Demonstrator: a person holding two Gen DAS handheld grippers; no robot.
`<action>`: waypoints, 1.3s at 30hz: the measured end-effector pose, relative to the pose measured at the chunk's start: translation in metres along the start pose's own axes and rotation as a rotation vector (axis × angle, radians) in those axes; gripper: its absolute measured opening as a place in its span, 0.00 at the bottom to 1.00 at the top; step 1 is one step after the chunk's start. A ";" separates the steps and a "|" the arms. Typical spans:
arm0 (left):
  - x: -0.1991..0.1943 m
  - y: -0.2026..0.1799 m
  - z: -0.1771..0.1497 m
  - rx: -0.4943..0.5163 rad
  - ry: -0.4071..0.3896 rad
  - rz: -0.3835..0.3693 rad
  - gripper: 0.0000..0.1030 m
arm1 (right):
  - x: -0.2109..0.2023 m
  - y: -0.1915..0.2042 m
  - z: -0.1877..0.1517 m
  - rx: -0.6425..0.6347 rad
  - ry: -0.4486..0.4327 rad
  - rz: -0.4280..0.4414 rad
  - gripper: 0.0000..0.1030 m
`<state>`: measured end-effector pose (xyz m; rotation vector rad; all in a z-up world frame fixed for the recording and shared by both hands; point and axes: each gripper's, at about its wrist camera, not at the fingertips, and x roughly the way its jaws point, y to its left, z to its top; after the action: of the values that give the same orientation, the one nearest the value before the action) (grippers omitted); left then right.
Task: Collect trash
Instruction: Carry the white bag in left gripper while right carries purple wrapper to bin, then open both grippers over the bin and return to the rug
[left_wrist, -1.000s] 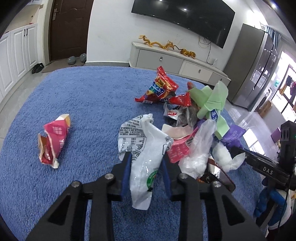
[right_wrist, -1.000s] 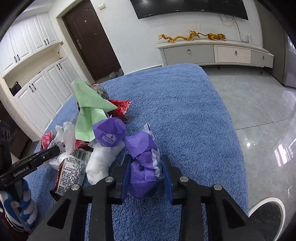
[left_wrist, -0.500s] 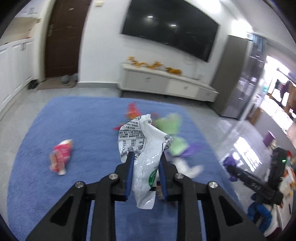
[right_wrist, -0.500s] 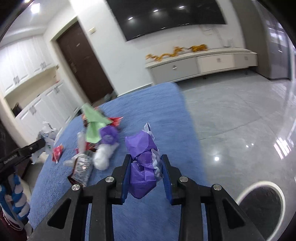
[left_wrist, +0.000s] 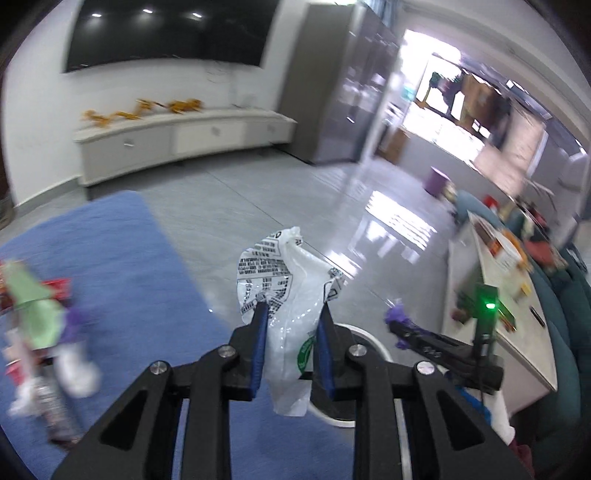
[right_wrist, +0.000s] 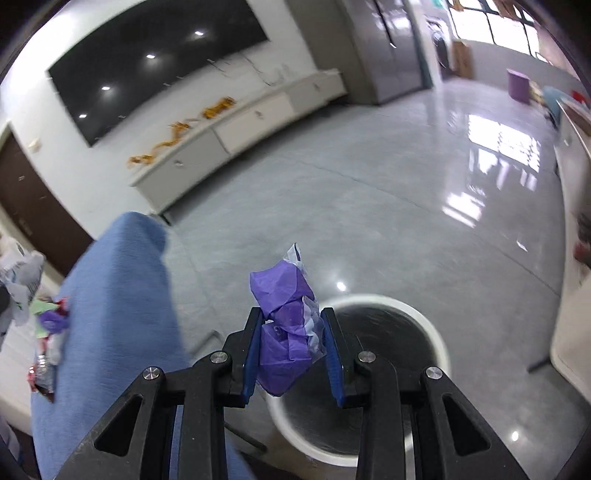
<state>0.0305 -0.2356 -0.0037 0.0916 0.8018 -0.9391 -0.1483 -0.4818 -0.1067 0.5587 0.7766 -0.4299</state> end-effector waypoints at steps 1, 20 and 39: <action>0.012 -0.012 -0.002 0.006 0.028 -0.027 0.23 | 0.004 -0.011 -0.004 0.016 0.012 -0.015 0.28; 0.133 -0.072 -0.014 -0.006 0.236 -0.157 0.63 | 0.036 -0.085 -0.017 0.205 0.114 -0.137 0.53; -0.017 0.033 -0.018 -0.036 -0.062 0.109 0.62 | -0.032 0.063 0.020 -0.144 -0.083 0.041 0.53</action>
<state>0.0390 -0.1972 -0.0143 0.0734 0.7486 -0.8207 -0.1233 -0.4398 -0.0515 0.4188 0.7091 -0.3541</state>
